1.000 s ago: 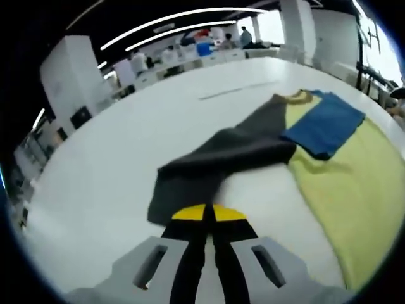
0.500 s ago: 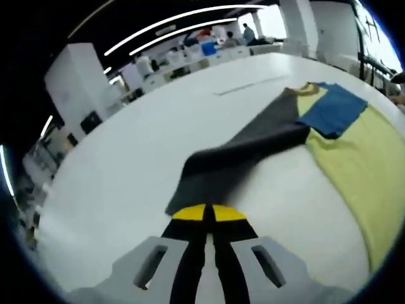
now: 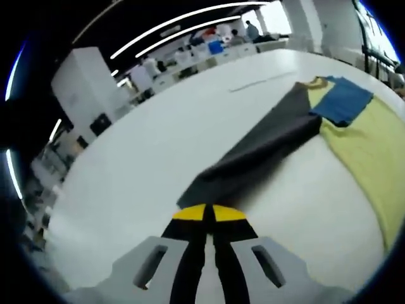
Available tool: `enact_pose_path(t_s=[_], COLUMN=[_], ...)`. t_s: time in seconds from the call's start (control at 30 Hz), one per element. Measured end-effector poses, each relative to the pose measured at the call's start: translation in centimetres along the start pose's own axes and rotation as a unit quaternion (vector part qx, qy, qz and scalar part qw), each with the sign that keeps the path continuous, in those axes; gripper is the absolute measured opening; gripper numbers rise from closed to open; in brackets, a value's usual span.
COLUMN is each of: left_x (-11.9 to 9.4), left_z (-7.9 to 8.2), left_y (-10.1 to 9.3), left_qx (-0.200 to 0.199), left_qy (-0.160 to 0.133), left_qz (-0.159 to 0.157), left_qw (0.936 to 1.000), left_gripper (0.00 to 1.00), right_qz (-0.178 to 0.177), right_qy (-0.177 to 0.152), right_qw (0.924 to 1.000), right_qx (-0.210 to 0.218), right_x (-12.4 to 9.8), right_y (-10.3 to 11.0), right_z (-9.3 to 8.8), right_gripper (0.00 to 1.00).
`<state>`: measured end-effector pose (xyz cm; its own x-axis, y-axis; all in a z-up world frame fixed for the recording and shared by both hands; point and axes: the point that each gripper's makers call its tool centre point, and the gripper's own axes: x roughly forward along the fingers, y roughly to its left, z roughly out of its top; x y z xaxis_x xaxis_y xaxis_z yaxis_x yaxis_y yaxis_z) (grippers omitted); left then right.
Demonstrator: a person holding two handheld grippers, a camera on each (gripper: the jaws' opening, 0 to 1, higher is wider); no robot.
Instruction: Fold the garment on the visible template until the final outline fits inside the template.
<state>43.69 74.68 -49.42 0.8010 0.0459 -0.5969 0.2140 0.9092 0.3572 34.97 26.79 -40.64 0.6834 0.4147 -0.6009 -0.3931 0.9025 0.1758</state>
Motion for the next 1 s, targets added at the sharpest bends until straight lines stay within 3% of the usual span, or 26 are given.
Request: enact_pose_path(t_s=[0.3, 0.63, 0.8, 0.9, 1.0], left_x=[-0.4, 0.2, -0.1, -0.3, -0.9], left_z=[0.4, -1.4, -2.7, -3.3, -3.9], left_y=[1.8, 2.0, 1.5, 1.6, 0.7], left_qx=[0.013, -0.002, -0.028, -0.055, -0.132], left_qy=[-0.033, 0.000, 0.027, 0.037, 0.053], left_qz=[0.003, 0.004, -0.005, -0.007, -0.030], left_qw=[0.9994, 1.0000, 0.9993, 0.9978, 0.9894], left_gripper=[0.00, 0.00, 0.00, 0.07, 0.13], right_qz=[-0.004, -0.002, 0.002, 0.000, -0.002], right_qy=[0.004, 0.008, 0.009, 0.010, 0.012], right_qw=[1.0000, 1.0000, 1.0000, 1.0000, 0.9999], right_qx=[0.001, 0.001, 0.000, 0.001, 0.001], right_x=[-0.4, -0.3, -0.4, -0.5, -0.6], right_y=[-0.2, 0.1, 0.4, 0.4, 0.3], right_z=[-0.2, -0.4, -0.4, -0.5, -0.7], right_gripper=[0.99, 0.99, 0.99, 0.99, 0.99])
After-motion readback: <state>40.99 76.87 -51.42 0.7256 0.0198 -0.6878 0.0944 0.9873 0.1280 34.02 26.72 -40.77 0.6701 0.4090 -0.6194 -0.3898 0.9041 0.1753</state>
